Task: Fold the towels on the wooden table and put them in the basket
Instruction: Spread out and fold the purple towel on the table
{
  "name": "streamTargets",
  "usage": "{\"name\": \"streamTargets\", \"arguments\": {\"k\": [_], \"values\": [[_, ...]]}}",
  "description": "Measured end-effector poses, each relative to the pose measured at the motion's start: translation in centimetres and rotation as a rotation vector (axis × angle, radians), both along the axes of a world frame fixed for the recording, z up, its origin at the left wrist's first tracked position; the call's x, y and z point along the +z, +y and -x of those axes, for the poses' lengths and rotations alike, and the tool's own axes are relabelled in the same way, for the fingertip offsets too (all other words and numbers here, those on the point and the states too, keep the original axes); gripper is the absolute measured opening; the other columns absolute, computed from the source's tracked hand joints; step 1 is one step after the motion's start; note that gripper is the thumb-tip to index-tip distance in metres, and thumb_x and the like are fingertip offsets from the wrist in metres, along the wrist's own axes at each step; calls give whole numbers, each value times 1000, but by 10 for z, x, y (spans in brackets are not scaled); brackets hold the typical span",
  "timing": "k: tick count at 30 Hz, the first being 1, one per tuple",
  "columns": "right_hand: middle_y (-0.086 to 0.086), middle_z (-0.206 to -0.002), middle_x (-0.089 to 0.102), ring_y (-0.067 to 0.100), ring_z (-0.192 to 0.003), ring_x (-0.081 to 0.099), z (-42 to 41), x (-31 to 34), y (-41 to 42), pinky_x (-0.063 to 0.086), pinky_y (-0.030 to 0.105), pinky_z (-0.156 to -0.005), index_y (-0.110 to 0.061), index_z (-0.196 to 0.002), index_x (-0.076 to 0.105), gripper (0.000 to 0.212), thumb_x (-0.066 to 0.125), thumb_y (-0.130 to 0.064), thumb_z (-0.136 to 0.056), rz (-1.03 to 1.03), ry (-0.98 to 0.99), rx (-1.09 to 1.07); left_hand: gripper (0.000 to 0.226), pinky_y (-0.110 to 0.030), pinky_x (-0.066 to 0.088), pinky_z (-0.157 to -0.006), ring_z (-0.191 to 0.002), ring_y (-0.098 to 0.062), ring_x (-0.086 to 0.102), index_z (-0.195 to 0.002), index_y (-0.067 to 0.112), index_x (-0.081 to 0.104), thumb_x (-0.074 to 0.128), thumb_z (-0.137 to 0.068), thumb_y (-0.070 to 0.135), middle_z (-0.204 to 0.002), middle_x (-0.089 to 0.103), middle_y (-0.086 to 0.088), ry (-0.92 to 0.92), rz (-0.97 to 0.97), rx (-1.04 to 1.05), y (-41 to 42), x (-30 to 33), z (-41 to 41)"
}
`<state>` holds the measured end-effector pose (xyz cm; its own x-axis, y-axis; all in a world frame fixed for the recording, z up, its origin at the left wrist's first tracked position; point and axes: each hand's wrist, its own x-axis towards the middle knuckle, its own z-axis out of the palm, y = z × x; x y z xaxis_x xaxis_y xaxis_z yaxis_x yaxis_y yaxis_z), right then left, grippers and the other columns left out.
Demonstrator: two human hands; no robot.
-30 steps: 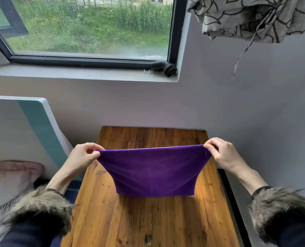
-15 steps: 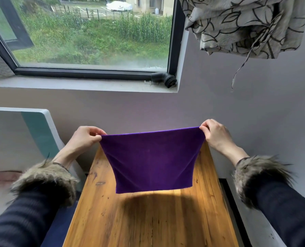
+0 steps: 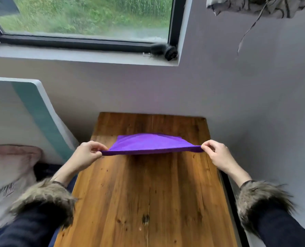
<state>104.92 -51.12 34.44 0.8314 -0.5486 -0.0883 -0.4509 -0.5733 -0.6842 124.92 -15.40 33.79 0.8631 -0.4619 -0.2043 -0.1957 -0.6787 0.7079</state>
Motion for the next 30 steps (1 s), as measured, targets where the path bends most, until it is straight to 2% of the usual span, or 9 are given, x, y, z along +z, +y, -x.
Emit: {"name": "streamTargets", "arguments": {"k": [2, 5, 8, 10, 16, 20, 24, 27, 30], "values": [[-2, -77, 62, 19, -79, 56, 27, -32, 11, 38, 25, -67, -16, -75, 63, 15, 58, -15, -89, -81, 131, 1, 43, -33, 47, -81, -78, -20, 62, -63, 31, 69, 57, -74, -8, -82, 70, -7, 150, -73, -12, 12, -30, 20], [-1, -80, 65, 21, -87, 61, 62, -78, 21, 45, 33, -82, -28, -64, 58, 27, 60, -17, -88, -158, 356, 50, 33, -28, 46, -72, -71, -17, 57, -66, 22, 70, 56, -75, -6, -75, 69, -8, 338, -215, -48, 27, -67, 48], [-8, -67, 59, 12, -71, 55, 87, -102, 29, 42, 23, -70, -28, -60, 56, 32, 59, -16, -89, -270, 535, 118, 34, -17, 41, -55, -60, -13, 49, -65, 17, 67, 49, -75, -9, -59, 60, 0, 558, -338, -131, 36, -91, 68], [-9, -66, 57, 6, -63, 49, 94, -107, 31, 39, 20, -65, -24, -62, 57, 29, 57, -16, -90, -326, 583, 118, 32, -17, 42, -55, -62, -12, 51, -67, 15, 68, 49, -77, -10, -62, 60, 0, 648, -365, -149, 39, -100, 74], [-2, -76, 63, 18, -80, 59, 78, -125, 25, 49, 39, -85, -21, -69, 60, 21, 59, -22, -90, -304, 496, 6, 27, -27, 43, -69, -70, -15, 53, -72, 14, 68, 54, -81, -8, -70, 62, -4, 544, -287, -74, 31, -113, 58], [10, -77, 64, 23, -76, 58, 47, -139, 17, 52, 48, -82, -17, -69, 61, 21, 60, -22, -89, -305, 405, -109, 26, -22, 40, -66, -68, -15, 49, -77, 11, 67, 52, -83, -10, -70, 60, -5, 472, -179, 25, 13, -121, 36], [9, -76, 62, 23, -76, 56, 15, -157, 2, 49, 46, -81, -10, -78, 63, 16, 59, -21, -90, -280, 323, -156, 27, -16, 42, -65, -68, -13, 52, -81, 11, 66, 51, -84, -12, -73, 61, -5, 461, -117, 41, -6, -137, 6], [4, -71, 58, 22, -76, 55, -4, -175, -6, 50, 47, -82, -8, -83, 62, 17, 56, -21, -91, -292, 323, -161, 30, -29, 41, -69, -68, -14, 54, -77, 16, 65, 53, -84, -11, -74, 62, -7, 484, -113, 78, -13, -159, -10], [7, -79, 58, 21, -79, 53, -14, -194, -9, 43, 34, -74, -4, -89, 62, 21, 52, -22, -94, -264, 354, -168, 27, -28, 36, -64, -66, -18, 53, -79, 15, 65, 54, -84, -9, -74, 60, -9, 506, -123, 143, -18, -185, -17]]}}
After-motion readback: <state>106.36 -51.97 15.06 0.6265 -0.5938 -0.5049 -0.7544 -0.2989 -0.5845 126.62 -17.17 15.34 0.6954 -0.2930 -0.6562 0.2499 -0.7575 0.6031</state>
